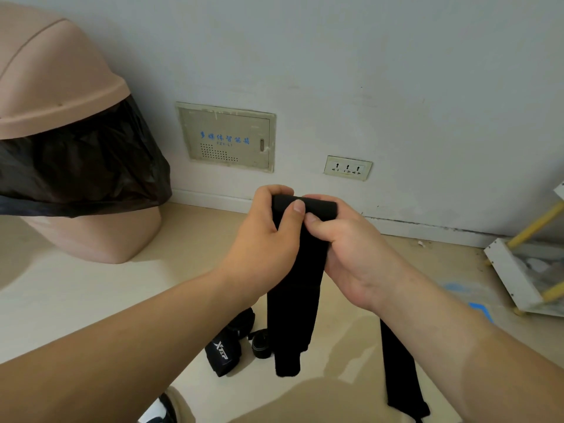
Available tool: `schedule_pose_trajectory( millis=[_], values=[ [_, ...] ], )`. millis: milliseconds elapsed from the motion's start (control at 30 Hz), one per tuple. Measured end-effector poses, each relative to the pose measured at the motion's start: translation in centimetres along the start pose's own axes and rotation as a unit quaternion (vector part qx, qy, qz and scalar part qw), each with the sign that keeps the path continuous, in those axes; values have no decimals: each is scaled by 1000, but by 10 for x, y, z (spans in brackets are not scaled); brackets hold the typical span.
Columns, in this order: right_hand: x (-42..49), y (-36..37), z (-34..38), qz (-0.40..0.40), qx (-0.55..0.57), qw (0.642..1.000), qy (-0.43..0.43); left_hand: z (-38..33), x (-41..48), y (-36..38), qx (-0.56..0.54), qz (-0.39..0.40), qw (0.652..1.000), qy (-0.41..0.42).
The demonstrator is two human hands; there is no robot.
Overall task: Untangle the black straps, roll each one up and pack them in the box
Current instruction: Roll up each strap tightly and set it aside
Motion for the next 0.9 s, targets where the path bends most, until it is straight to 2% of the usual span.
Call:
schedule_pose_trajectory(
  millis=[167, 267, 500, 600, 900],
  values=[
    [1, -8, 7, -22, -123, 992, -18, -6, 6, 1, 73, 27, 997, 28],
    [0, -9, 8, -29, -108, 994, -16, -7, 5, 4, 76, 38, 996, 35],
    [-6, -5, 11, -18, 9, 1000, -6, -12, 0, 5, 22, 26, 999, 33],
    [-6, -5, 9, -13, 23, 1000, -1, -10, -2, 9, 42, 26, 998, 47],
    [0, -8, 6, -16, -115, 992, -51, -6, -2, -1, 39, 50, 998, 28]
  ],
)
Point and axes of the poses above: each hand's wrist, its own x-axis towards the middle knuckle, its own y-axis out of the palm, z = x × y, the point moved 6 cm from there along x, towards the middle knuckle, and after that the axes turned 2 degrees about -z, right-handed, at the moved point
